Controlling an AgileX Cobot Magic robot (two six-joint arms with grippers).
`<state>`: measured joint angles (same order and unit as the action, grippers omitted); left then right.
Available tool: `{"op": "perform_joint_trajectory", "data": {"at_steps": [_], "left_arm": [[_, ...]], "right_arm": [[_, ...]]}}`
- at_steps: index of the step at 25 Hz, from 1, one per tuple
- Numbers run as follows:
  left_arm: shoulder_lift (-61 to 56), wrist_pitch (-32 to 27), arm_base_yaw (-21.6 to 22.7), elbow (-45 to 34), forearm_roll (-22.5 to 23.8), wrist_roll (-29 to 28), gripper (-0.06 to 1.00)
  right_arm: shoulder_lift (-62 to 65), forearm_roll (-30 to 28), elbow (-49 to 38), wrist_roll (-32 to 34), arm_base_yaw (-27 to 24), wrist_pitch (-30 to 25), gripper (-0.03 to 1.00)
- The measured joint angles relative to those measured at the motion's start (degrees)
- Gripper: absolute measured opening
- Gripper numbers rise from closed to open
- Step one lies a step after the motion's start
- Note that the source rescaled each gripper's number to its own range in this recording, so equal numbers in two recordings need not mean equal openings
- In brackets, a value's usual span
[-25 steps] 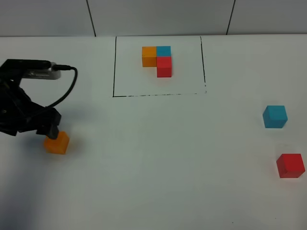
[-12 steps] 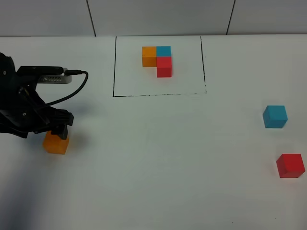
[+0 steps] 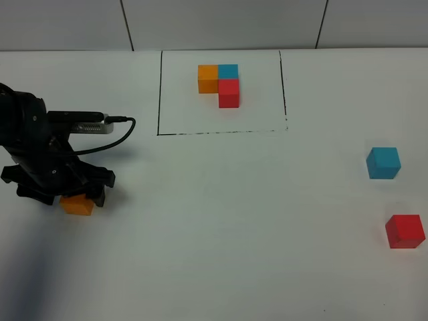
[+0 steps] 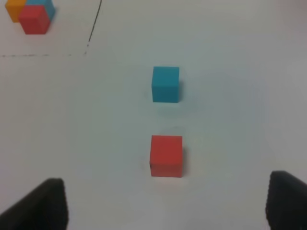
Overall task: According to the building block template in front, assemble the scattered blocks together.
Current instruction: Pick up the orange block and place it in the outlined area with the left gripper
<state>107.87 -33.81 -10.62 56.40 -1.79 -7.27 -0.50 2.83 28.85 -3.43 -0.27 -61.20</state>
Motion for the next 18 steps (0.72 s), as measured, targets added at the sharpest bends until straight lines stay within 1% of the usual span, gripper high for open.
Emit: {"op": "perform_joint_trajectory", "data": {"at_steps": [1, 2, 4, 5, 6, 7, 8, 11, 14, 16, 18], "left_arm": [[0.4, 0.0, 0.0, 0.0, 0.0, 0.0, 0.73], [0.9, -0.1, 0.0, 0.0, 0.0, 0.0, 0.68], [1.4, -0.2, 0.0, 0.0, 0.0, 0.0, 0.53], [1.5, -0.4, 0.0, 0.0, 0.0, 0.0, 0.41], [1.5, -0.4, 0.0, 0.0, 0.0, 0.0, 0.27], [1.5, -0.4, 0.0, 0.0, 0.0, 0.0, 0.10], [1.5, -0.7, 0.0, 0.0, -0.1, 0.0, 0.00], [1.5, -1.2, 0.0, 0.1, -0.1, 0.2, 0.01], [1.5, -2.7, -0.9, 1.4, 0.1, 3.1, 0.01], [1.4, -4.7, -2.4, 3.6, 0.2, 7.3, 0.01], [1.3, -6.6, -4.7, 7.1, 0.4, 13.5, 0.01]], "right_arm": [[0.0, 0.0, 0.0, 0.0, 0.0, 0.0, 0.69], [0.0, 0.0, 0.0, 0.0, 0.0, 0.0, 0.69], [0.0, 0.0, 0.0, 0.0, 0.0, 0.0, 0.69], [0.0, 0.0, 0.0, 0.0, 0.0, 0.0, 0.69], [0.0, 0.0, 0.0, 0.0, 0.0, 0.0, 0.69], [0.0, 0.0, 0.0, 0.0, 0.0, 0.0, 0.69], [0.0, 0.0, 0.0, 0.0, 0.0, 0.0, 0.69], [0.0, 0.0, 0.0, 0.0, 0.0, 0.0, 0.69], [0.0, 0.0, 0.0, 0.0, 0.0, 0.0, 0.69], [0.0, 0.0, 0.0, 0.0, 0.0, 0.0, 0.69], [0.0, 0.0, 0.0, 0.0, 0.0, 0.0, 0.69]]}}
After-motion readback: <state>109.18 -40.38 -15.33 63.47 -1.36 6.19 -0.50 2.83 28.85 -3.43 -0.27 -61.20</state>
